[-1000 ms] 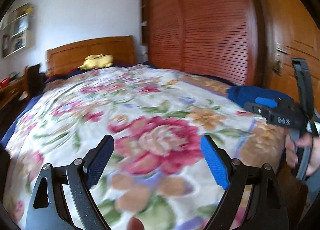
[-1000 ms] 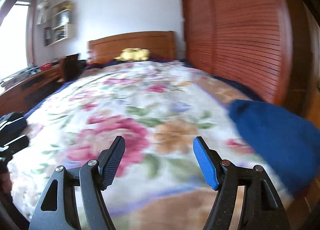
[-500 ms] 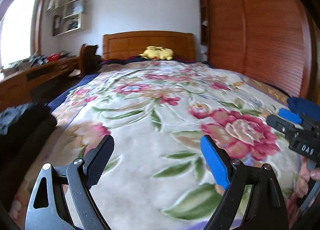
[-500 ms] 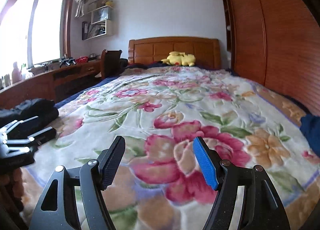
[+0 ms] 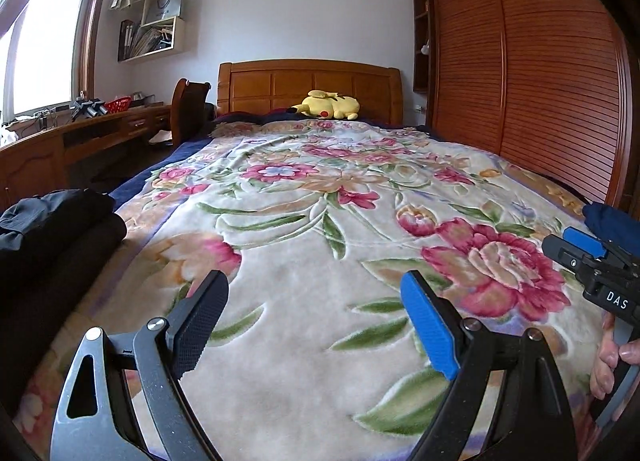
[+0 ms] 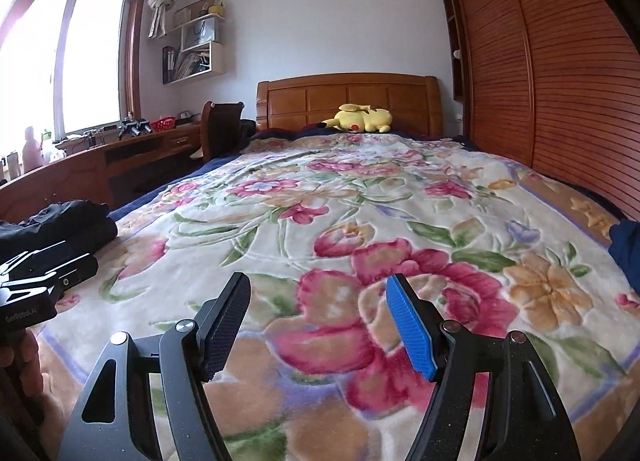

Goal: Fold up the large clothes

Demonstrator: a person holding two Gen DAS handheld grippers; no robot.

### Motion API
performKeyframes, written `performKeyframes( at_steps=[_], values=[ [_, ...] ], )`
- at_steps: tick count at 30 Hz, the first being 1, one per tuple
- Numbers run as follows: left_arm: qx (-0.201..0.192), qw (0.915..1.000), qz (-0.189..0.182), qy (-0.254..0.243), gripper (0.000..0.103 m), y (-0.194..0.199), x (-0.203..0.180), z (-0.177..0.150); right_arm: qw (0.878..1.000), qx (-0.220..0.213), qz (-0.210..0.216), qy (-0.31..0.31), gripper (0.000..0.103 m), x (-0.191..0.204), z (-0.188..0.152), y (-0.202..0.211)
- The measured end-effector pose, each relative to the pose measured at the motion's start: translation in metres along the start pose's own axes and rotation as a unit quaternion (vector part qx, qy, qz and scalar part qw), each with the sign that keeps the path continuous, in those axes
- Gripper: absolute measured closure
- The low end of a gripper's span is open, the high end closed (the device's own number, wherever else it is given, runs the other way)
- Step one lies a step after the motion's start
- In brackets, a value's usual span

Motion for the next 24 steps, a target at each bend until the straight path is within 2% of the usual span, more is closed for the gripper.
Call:
performKeyframes(
  at_steps=[24],
  values=[
    [-0.013, 0.9999, -0.004, -0.008, 0.014, 0.004, -0.002, 0.001, 1.000, -0.004, -0.002, 0.004, 0.031, 0.011, 0.000, -0.014]
  ],
)
Point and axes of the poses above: each gripper's, at about its wrist camera, not at the fingertips, and y roughly against the way its jaws point, x to its left, z to its top, the point moved 10 cm from there along -y, roughly the way its jaws point, and after that the axes turned 6 degrees about -x, right-handed, at the moved point
